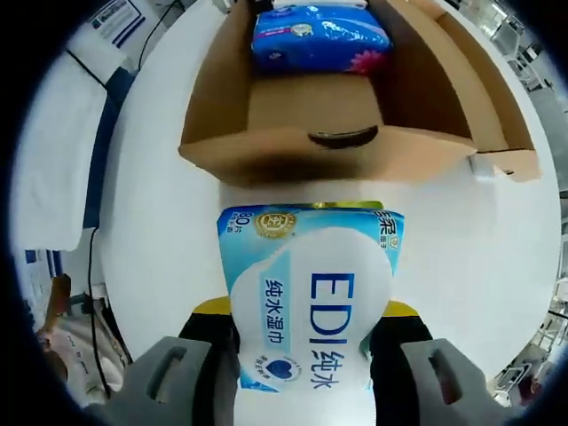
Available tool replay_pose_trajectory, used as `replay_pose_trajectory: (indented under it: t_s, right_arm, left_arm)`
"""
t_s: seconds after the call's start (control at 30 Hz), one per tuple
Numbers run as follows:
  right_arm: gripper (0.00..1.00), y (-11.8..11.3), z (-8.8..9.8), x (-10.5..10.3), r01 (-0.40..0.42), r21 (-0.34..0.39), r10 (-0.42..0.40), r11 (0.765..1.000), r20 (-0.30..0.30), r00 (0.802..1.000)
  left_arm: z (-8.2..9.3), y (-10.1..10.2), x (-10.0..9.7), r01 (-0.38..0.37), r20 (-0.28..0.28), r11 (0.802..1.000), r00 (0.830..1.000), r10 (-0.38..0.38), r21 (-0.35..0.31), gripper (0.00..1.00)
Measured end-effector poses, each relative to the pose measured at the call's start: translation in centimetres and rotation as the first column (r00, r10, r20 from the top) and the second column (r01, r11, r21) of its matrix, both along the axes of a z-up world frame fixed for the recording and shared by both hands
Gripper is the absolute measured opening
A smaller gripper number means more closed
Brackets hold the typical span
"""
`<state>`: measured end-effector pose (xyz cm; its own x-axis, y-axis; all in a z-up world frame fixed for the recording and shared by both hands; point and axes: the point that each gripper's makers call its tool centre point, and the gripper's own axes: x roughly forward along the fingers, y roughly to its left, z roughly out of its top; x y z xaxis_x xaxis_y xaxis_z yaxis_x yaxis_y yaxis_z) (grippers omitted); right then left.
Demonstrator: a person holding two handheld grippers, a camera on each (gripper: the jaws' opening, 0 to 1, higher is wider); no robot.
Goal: Operate the shoe box by opening the lid, removing the specified soft item, and placing it in the target area until the item is outside and the box remains undamaged.
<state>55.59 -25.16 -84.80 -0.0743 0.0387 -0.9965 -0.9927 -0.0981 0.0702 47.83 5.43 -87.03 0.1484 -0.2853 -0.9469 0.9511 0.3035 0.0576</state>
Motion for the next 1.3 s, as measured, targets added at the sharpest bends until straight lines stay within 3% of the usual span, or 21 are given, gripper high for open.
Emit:
replay_pose_trajectory:
  t_s: [0.73, 1.3]
  right_arm:
    - [0.57, -0.1, -0.8, 0.0, -0.042, -0.020, 0.041, 0.999, -0.044, 0.998]
    - [0.60, 0.1, -1.4, 0.5, -0.090, -0.013, 0.090, 0.996, -0.013, 0.996]
  left_arm:
    - [0.2, -0.2, -0.1, 0.004, 0.000, 1.000, 1.000, -0.004, -0.001, 0.04]
    - [-0.2, 0.0, -0.1, 0.002, 0.001, 1.000, 1.000, -0.002, -0.001, 0.04]
